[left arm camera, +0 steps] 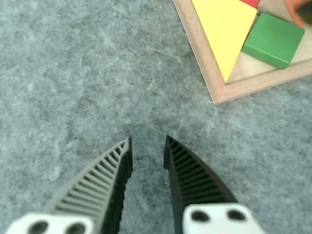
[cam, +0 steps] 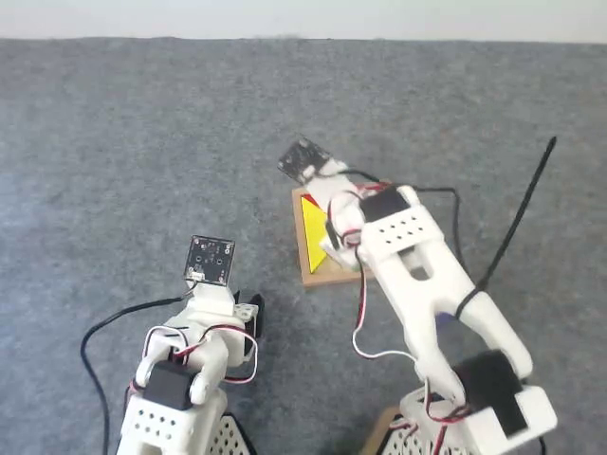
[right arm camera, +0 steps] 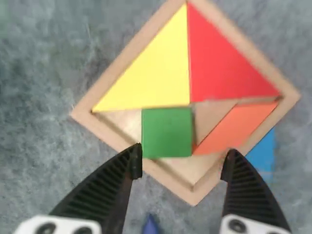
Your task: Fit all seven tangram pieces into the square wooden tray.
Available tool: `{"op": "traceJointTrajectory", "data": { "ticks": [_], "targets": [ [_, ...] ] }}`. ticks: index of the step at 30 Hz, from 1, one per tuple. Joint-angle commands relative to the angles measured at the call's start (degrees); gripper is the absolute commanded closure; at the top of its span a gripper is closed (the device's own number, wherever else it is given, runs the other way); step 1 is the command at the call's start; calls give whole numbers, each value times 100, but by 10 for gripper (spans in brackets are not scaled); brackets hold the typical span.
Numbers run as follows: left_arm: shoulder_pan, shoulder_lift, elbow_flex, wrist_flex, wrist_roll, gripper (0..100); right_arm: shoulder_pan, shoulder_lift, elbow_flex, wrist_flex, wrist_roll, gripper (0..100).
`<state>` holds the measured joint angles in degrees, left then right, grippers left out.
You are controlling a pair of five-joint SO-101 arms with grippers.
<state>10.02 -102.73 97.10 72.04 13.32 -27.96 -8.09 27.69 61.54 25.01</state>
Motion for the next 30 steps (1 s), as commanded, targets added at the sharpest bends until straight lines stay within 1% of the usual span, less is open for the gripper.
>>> {"op": "traceJointTrajectory", "data": {
  "ticks": [1, 5, 8, 12, 16, 19, 23, 30],
  "targets": [
    [9, -97, -66, 9, 35, 895, 84, -154, 510, -462, 35, 742],
    [9, -97, -66, 9, 35, 895, 101, 470, 545, -567, 79, 742],
    [9, -97, -66, 9, 35, 895, 92, 1024, 484, -866, 79, 742],
    [9, -97, -66, 9, 35, 895, 127, 1587, 9, -892, 79, 742],
    [9, -97, -66, 9, 35, 895, 224, 1736, -369, -778, 53, 742],
    [9, -97, -66, 9, 35, 895, 233, 1587, -413, -769, -70, 742],
    [9, -97, -66, 9, 35, 895, 171, 919, -229, -716, -105, 742],
    [9, -97, -66, 9, 35, 895, 312, -470, 624, -752, -105, 742]
  ]
}}
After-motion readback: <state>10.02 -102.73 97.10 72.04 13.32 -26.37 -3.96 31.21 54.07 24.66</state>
